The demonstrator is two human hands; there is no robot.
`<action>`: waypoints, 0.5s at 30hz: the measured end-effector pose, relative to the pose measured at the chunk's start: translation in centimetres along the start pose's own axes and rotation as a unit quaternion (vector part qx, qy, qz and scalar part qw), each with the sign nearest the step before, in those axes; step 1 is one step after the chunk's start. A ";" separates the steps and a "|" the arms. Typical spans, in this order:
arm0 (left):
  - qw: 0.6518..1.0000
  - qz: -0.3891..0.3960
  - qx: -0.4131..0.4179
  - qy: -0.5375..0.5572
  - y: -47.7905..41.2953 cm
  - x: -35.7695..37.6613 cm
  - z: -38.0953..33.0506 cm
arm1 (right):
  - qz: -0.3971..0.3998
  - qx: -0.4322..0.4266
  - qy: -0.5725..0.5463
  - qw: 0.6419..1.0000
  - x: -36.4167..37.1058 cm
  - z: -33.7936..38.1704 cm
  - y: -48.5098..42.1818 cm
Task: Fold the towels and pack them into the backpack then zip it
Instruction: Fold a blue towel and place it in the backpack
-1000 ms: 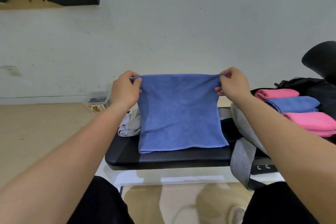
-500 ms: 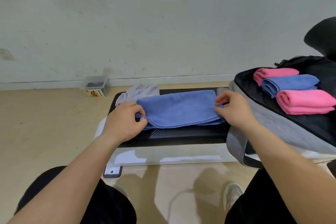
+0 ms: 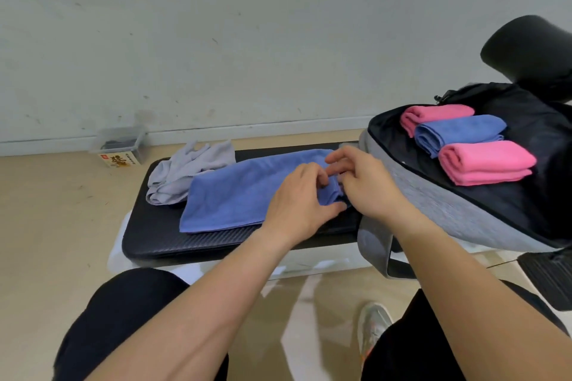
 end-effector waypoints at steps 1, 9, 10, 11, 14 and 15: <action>1.000 -0.008 0.005 0.012 -0.4 0.2 -0.1 | 0.004 -0.004 -0.004 1.000 -0.1 -0.2 0.0; 0.989 -0.070 -0.069 0.109 -2.0 -0.5 2.5 | 0.003 0.025 0.119 0.993 -1.0 -2.9 0.5; 0.987 -0.075 -0.075 0.117 -2.0 -0.7 2.7 | 0.008 0.035 0.143 0.989 -0.7 -3.1 0.5; 0.986 -0.080 -0.080 0.121 -2.0 -0.8 2.9 | 0.012 0.049 0.158 0.986 -0.5 -3.3 0.5; 0.986 -0.082 -0.084 0.117 -1.8 -1.0 3.1 | 0.022 0.081 0.201 0.976 0.5 -3.7 0.4; 0.987 -0.080 -0.085 0.113 -1.7 -1.0 3.0 | 0.024 0.084 0.221 0.971 0.7 -3.7 0.4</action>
Point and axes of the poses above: each hand's wrist, its own y-axis away from the middle knuckle, its own x-axis out of the palm, z = x × y, the point moved 9 cm from there along -y, towards the middle knuckle, and after that the axes turned 2 degrees about y, right-handed, at the moved point
